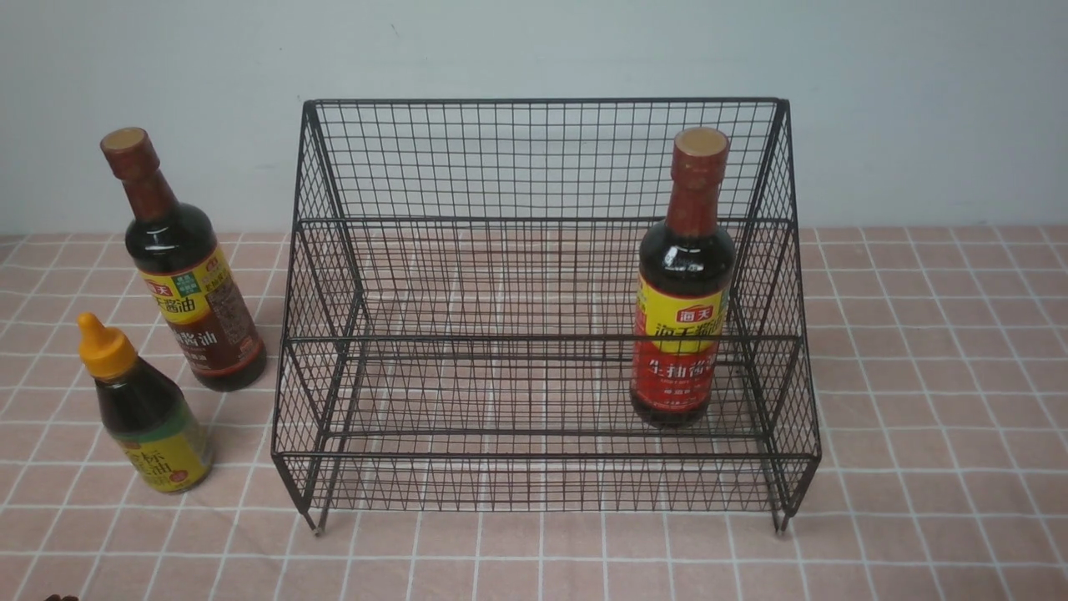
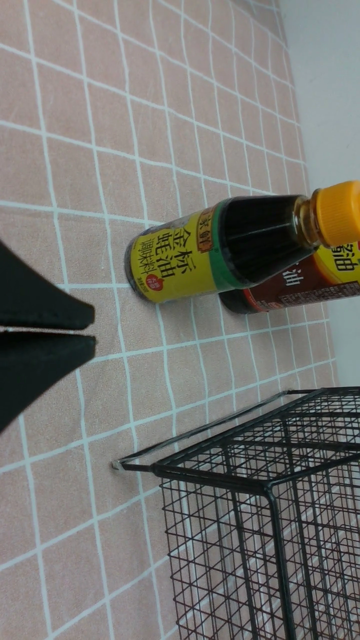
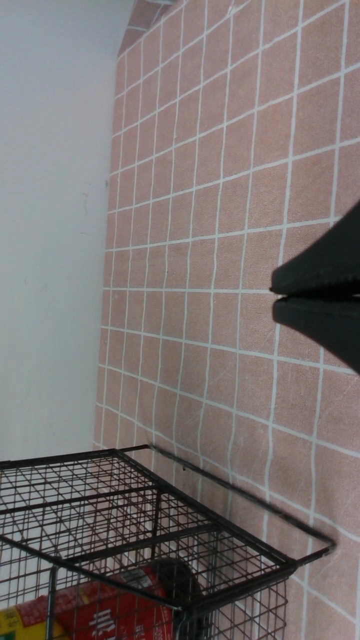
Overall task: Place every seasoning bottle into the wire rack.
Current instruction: Use the left arm to grab the condiment bottle farthest to it
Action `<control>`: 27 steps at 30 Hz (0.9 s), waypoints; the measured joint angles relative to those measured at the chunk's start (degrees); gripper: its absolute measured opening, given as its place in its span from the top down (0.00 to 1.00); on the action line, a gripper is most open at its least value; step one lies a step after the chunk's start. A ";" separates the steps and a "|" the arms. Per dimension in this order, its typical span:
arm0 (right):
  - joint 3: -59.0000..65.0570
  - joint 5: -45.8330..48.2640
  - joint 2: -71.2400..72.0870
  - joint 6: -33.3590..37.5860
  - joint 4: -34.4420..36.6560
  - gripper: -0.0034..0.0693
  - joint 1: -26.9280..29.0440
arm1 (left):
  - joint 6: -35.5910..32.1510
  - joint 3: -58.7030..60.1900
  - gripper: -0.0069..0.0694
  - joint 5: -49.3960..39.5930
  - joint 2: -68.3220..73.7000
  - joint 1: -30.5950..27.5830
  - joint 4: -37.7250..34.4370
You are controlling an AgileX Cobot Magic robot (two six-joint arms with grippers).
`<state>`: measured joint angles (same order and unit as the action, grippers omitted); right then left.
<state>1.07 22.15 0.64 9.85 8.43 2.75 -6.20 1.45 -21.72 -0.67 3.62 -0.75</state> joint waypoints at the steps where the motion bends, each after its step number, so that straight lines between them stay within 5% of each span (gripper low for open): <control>1: 0.00 0.00 0.00 0.00 0.00 0.97 0.00 | 0.00 0.00 0.92 0.00 0.00 0.00 0.00; 27: 0.00 0.00 0.00 0.00 0.04 0.97 0.00 | -0.17 0.18 0.92 4.01 0.00 0.00 1.35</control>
<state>1.07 22.15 0.64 9.85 8.47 2.75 -6.37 1.62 -17.71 -0.67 3.62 0.61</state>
